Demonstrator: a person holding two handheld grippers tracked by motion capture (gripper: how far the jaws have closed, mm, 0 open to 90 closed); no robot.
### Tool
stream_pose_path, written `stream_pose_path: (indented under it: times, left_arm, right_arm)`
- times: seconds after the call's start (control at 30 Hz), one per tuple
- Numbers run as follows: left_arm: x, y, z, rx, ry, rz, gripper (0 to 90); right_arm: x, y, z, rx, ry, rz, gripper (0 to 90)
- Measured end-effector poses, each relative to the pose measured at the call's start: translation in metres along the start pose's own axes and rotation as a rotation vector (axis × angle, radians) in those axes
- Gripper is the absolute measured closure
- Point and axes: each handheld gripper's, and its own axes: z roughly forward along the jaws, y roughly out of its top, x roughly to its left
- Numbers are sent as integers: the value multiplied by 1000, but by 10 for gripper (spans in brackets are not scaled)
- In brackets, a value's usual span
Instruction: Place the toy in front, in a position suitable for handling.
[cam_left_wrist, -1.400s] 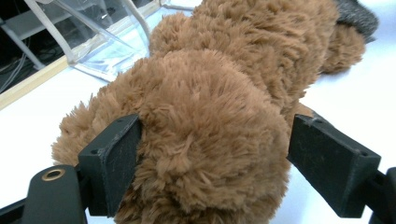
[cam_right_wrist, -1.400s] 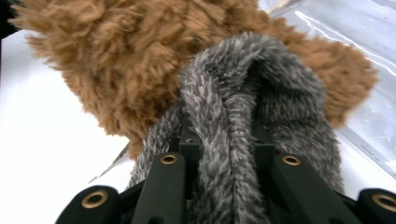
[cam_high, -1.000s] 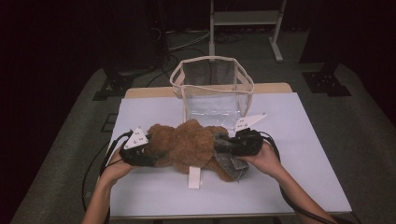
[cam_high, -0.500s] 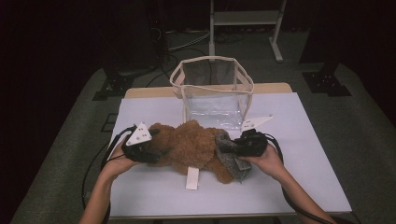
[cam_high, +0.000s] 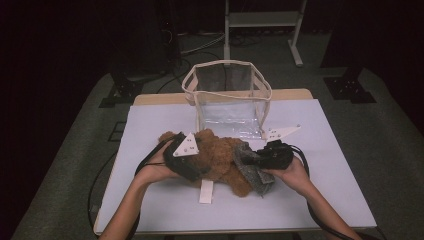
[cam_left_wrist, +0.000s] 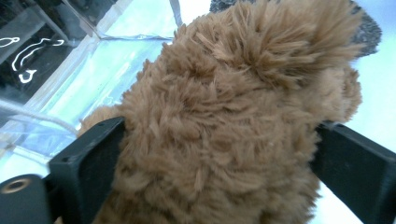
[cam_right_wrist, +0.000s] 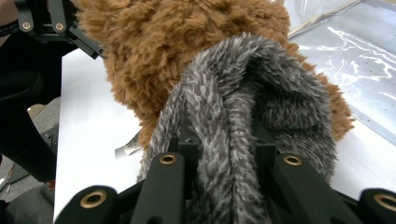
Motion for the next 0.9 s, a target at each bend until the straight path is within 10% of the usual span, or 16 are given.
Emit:
stream_pose_path:
  times: [0.27,0.47,0.63,0.9]
  left_arm:
    - [-16,11,18,70,25,128,8]
    - [-17,19,14,63,16,143,305]
    - [-16,32,8,-19,-47,90,346]
    - [-36,64,12,-65,-157,123,367]
  right_arm:
    - [1,1,17,5,36,0,724]
    - [3,4,17,-11,50,9,727]
    - [9,10,-4,-54,64,-9,728]
    - [30,9,-56,-82,43,-56,728]
